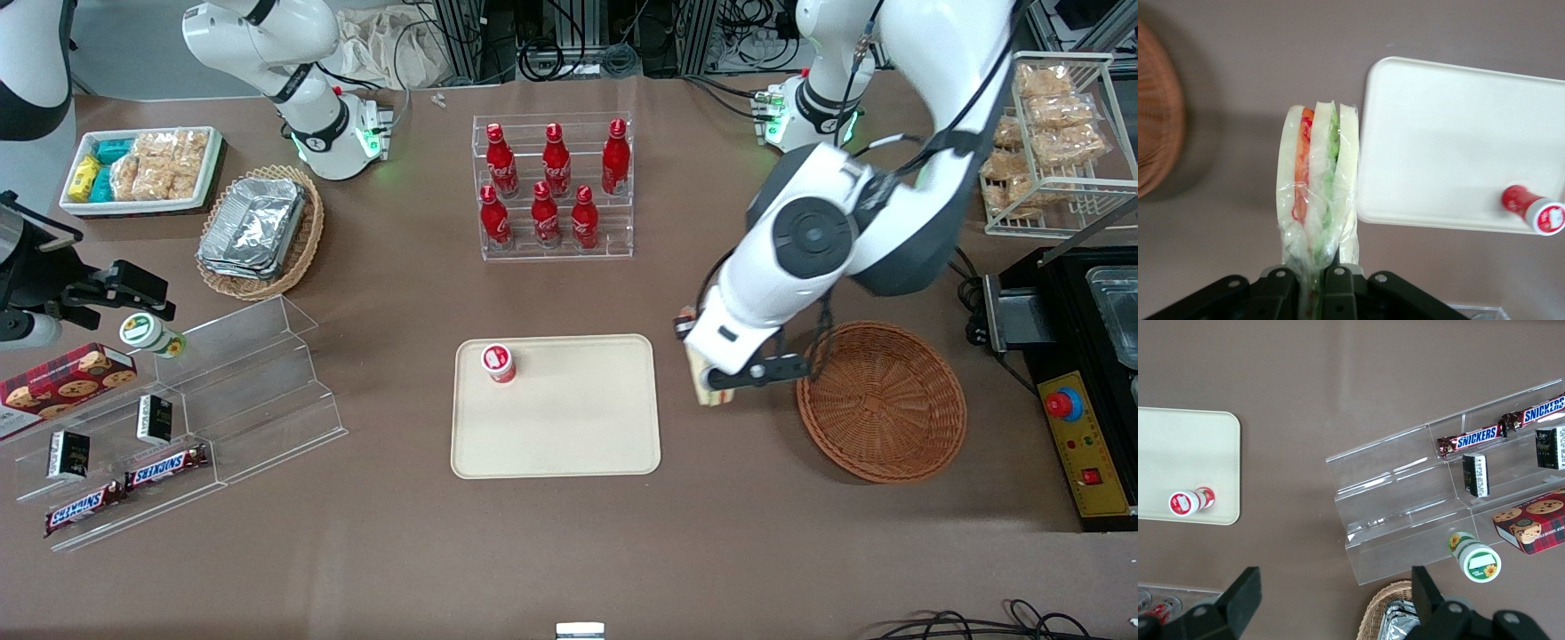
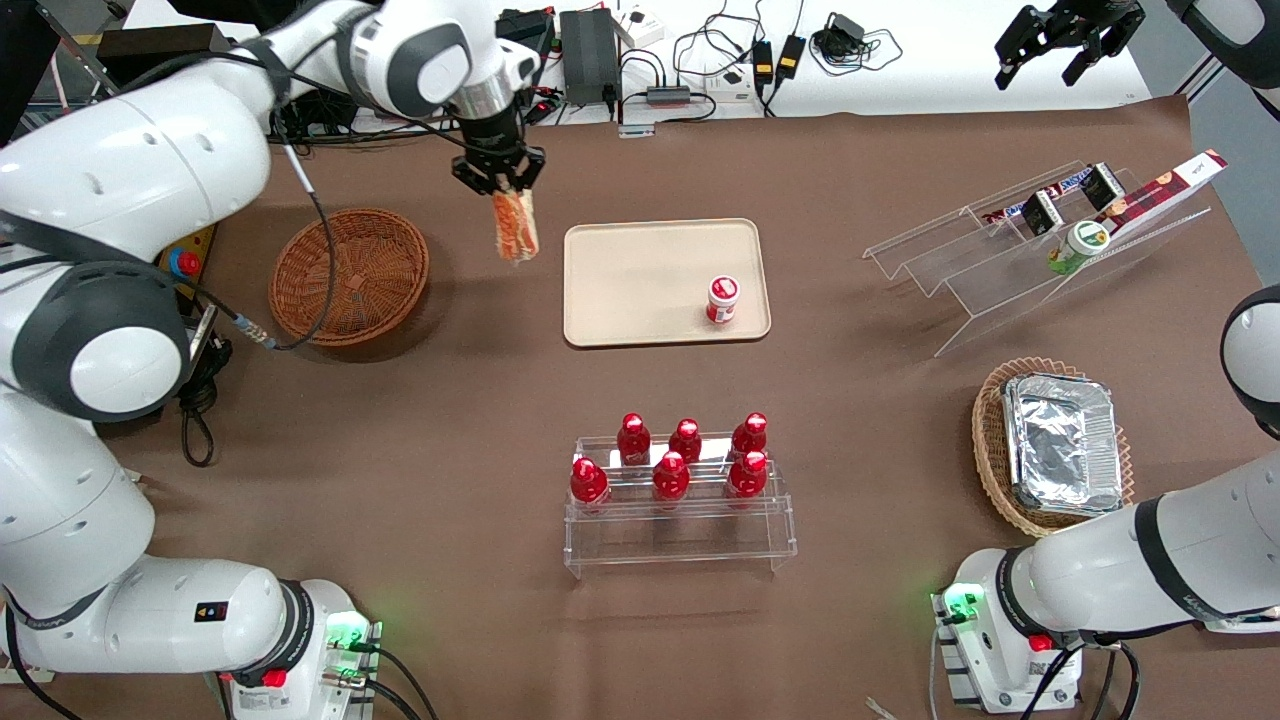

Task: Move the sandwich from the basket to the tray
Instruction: 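Carry the sandwich over the white tray and lower it down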

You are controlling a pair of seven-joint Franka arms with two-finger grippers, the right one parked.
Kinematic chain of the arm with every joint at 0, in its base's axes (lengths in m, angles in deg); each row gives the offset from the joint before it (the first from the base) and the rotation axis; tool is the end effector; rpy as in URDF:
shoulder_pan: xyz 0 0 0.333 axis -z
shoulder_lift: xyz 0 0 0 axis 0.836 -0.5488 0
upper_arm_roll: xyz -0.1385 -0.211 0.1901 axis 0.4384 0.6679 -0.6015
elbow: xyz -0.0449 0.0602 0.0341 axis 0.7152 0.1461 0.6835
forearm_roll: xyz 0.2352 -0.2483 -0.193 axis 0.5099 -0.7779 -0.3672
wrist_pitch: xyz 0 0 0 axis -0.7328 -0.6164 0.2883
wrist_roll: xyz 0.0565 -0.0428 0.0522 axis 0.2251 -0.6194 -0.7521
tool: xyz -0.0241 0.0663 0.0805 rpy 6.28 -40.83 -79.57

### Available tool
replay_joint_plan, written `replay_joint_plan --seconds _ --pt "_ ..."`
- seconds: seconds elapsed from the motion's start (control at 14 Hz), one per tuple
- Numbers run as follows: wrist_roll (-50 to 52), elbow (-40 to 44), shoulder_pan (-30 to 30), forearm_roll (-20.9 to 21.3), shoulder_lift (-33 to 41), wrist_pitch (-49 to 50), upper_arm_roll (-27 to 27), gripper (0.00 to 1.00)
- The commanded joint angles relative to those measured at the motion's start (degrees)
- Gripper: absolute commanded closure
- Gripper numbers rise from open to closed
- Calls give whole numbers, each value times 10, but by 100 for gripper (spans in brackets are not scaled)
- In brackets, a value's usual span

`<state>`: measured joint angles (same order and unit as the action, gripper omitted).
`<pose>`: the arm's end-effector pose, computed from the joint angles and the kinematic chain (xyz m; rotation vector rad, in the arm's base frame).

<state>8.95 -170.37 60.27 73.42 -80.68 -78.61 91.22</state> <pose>0.5910 -0.3392 0.4312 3.0455 0.1759 -0.1176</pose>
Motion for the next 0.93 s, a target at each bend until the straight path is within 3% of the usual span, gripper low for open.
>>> replay_joint_plan --seconds 0.0,0.29,0.71,0.86 --pt "-6 15 29 25 -62 -66 -1 100" --pt "0 13 63 93 -116 -128 -2 100" --pt "-5 11 78 128 -177 -161 -3 100" --pt "-5 12 78 128 -188 -162 -3 95"
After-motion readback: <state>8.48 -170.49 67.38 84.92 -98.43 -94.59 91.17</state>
